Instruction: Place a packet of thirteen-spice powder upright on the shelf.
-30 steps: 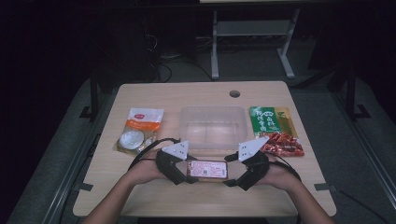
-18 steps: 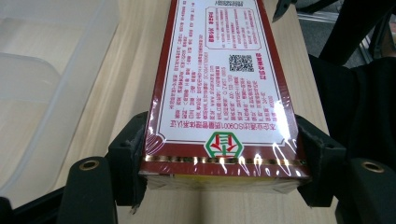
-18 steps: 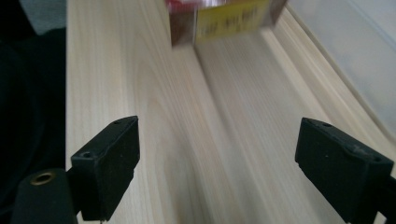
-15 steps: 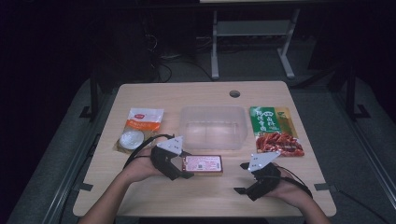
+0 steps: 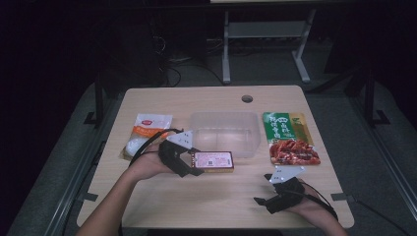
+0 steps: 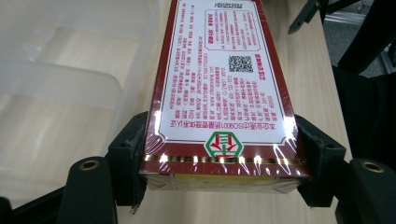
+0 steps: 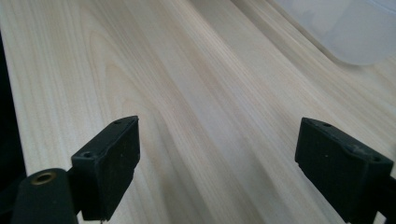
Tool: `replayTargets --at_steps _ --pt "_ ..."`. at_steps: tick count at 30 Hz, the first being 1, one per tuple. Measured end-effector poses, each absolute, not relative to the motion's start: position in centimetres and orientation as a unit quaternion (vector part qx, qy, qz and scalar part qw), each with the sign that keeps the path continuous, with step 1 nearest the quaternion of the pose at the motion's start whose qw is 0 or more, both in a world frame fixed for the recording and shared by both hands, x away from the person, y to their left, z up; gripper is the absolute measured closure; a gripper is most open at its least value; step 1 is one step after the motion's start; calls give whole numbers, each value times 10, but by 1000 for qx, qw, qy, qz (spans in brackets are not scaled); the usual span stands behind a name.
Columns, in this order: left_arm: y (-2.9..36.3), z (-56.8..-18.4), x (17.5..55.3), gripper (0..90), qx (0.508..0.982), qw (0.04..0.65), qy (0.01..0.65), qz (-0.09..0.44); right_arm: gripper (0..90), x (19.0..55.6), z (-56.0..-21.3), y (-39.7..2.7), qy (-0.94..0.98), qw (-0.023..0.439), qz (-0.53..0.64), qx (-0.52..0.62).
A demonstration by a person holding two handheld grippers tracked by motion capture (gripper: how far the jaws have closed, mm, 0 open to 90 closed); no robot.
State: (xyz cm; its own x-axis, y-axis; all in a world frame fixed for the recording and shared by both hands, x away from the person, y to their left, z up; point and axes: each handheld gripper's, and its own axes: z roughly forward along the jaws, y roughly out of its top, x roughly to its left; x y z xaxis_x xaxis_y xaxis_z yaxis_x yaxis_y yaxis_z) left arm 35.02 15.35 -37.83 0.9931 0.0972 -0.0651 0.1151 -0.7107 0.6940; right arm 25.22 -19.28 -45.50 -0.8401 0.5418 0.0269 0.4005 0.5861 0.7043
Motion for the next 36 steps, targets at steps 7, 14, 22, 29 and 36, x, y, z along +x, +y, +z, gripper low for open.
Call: replayTargets --at_steps 7,14,22,29,36 --pt "142 -359 370 316 928 370 51 -1 132 252 -455 -191 884 102 376 258" --pt "127 -350 390 316 932 359 46 3 128 253 -455 -191 881 111 382 255" --pt "110 -344 413 316 936 349 46 8 126 253 -455 -192 880 113 385 252" --pt "99 -336 432 316 940 338 47 17 125 253 -454 -192 879 111 390 251" --pt "88 -339 449 316 942 333 51 13 124 252 -453 -191 877 113 395 248"
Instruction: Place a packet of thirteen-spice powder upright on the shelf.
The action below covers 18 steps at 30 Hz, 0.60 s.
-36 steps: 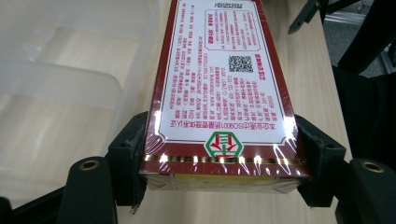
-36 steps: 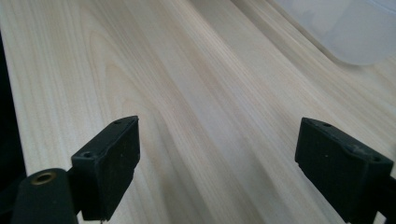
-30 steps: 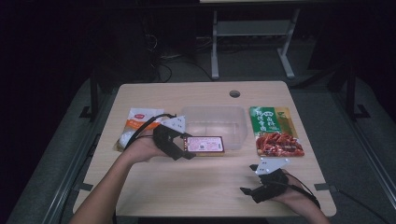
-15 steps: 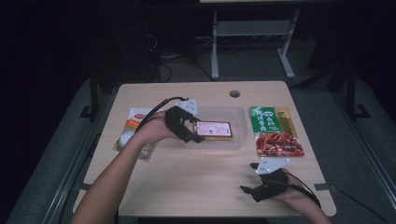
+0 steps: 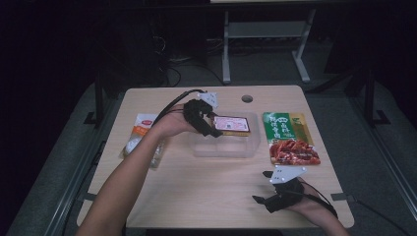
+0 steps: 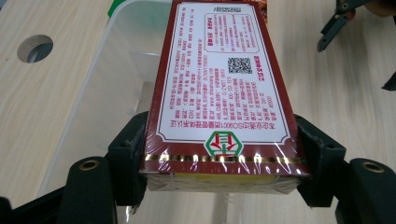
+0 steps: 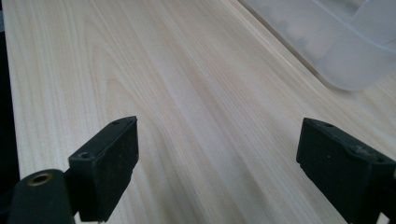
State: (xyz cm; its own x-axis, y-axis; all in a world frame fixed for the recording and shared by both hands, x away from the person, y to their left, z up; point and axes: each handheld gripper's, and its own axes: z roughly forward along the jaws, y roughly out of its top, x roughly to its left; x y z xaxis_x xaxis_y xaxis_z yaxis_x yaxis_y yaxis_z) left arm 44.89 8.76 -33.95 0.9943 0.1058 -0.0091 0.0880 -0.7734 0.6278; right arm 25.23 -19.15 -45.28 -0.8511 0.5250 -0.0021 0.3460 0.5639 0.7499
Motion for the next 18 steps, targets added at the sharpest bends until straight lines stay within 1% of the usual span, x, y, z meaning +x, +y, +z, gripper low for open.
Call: replayTargets --at_steps 7,18 --pt "73 -347 461 315 948 315 46 11 122 253 -452 -193 877 115 396 247" --pt "59 -361 476 314 952 300 59 7 122 252 -452 -194 876 118 398 246"
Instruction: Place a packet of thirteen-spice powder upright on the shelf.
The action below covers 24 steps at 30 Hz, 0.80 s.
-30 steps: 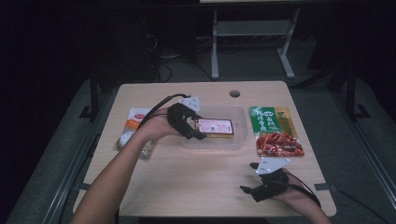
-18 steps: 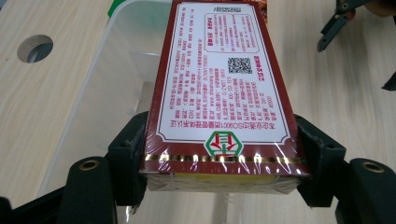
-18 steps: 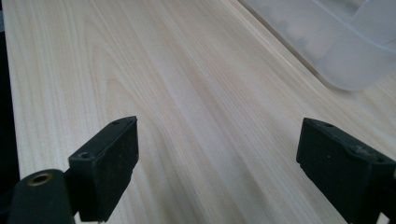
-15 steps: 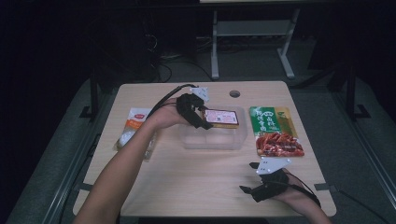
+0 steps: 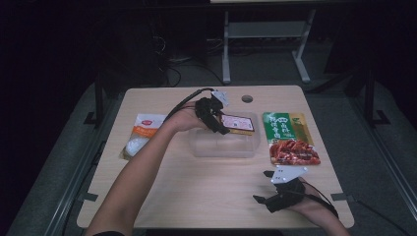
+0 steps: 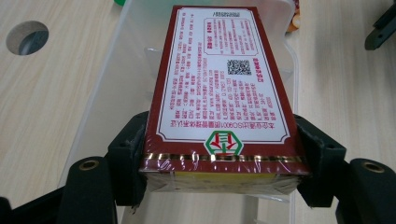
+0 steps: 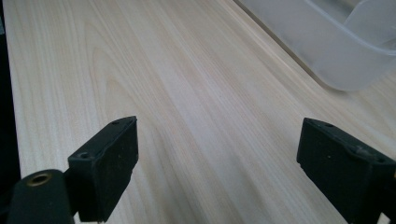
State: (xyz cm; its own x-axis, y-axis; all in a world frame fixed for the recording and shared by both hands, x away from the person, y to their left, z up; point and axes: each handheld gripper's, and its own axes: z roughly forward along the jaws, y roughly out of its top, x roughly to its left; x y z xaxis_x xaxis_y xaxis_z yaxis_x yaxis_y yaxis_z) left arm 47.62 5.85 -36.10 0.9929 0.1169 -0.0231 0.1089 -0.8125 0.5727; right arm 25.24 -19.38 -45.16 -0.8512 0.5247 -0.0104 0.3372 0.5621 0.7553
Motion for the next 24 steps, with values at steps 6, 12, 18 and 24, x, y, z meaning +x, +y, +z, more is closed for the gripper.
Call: replayTargets --at_steps 6,12,18,24 --pt "51 -365 478 313 953 297 58 2 122 252 -451 -194 876 119 397 246" --pt "47 -364 481 313 953 298 56 3 122 252 -451 -194 876 119 397 245" --pt "45 -361 485 312 950 308 57 6 122 252 -451 -194 876 119 397 246" --pt "42 -361 486 312 944 324 61 5 122 252 -451 -193 877 116 396 245"
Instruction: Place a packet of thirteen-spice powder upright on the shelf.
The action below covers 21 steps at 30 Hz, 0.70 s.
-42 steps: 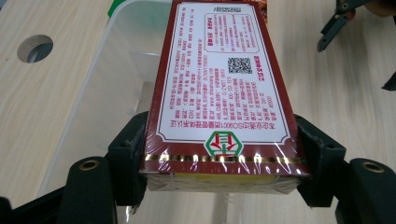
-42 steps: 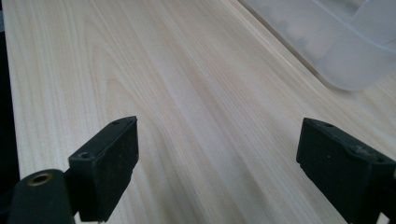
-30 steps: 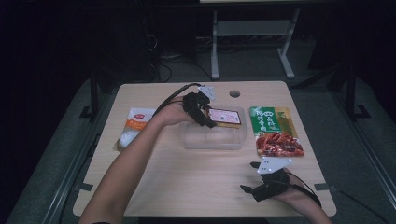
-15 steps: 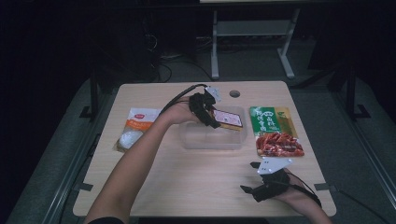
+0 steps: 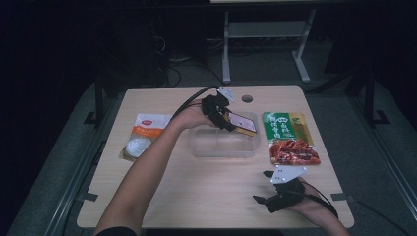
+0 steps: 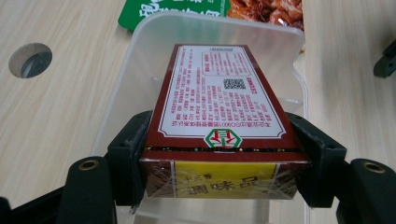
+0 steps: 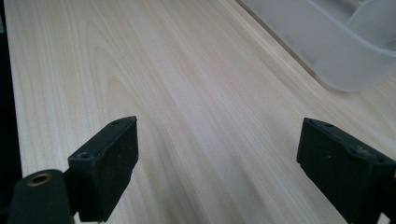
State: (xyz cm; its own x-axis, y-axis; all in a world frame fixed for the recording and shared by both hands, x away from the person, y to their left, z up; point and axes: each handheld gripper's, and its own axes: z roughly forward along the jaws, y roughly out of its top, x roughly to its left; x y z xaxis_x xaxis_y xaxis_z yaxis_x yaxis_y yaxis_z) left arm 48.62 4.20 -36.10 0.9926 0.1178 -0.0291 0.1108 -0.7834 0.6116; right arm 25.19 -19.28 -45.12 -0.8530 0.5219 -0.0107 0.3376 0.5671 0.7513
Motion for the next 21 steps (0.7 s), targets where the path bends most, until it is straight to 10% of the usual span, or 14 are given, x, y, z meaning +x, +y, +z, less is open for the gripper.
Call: replayTargets --at_steps 21 --pt "20 -349 491 307 920 387 57 6 122 252 -452 -192 879 112 395 241"
